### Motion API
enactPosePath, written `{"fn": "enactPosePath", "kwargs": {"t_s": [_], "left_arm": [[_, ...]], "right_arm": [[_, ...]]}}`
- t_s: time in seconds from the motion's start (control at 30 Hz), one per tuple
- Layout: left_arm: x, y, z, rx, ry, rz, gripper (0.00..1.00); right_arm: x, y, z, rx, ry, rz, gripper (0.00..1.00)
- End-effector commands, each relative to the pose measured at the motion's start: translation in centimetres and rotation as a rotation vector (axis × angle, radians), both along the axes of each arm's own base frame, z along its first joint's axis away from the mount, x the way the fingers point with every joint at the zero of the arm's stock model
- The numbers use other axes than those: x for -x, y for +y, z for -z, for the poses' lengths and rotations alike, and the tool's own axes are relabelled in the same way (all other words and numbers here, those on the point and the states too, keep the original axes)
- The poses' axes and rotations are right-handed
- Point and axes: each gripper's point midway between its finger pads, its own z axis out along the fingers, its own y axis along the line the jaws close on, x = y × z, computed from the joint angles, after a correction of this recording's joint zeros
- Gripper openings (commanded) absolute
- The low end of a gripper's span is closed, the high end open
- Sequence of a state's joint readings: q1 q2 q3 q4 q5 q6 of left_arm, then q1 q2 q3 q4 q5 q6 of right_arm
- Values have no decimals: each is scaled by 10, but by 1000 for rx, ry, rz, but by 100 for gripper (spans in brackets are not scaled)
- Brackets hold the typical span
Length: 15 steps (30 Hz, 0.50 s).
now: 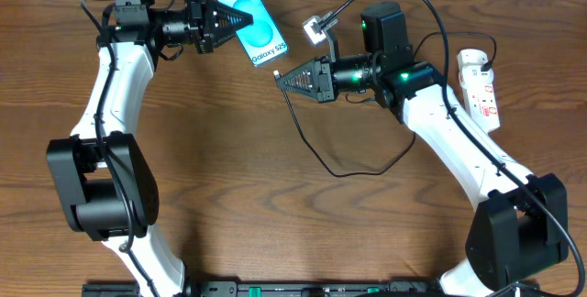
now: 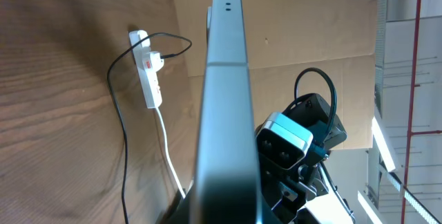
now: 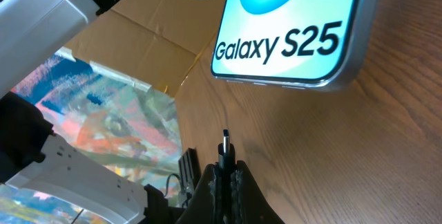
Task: Plug charger to phone and switch on socket
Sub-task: 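Carry the connector toward the phone's bottom edge held by left gripper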
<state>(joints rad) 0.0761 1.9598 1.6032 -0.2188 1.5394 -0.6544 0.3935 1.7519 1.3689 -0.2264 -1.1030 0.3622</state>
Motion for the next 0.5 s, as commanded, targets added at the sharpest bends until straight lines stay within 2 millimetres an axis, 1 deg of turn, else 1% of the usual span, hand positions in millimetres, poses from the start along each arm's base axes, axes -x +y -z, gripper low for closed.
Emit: {"fn": "enactPosePath", "kwargs": {"t_s": [0.0,0.13,0.23,0.3,0.37,0.47], "left_arm": [[8,0,-23,14,-69,24,7],[7,0,-24,13,-76,24,7],[7,1,-25,12,-87,23,7],[6,2,-26,10,-105,21,7],[4,3,-27,10,-116,17,7],[2,7,-28,9,-125,8,7]], "right_arm": [[-4,-3,-6,-6,17,21,1],[-4,-3,-7,-12,73,30,1],[-2,-2,-14,-53,108,-2,1],[-4,-3,-13,-73,131,-14,1],[-9,-2,-6,-76,157,-11,1],[-12,2,5,-101,198,-51,1]]}}
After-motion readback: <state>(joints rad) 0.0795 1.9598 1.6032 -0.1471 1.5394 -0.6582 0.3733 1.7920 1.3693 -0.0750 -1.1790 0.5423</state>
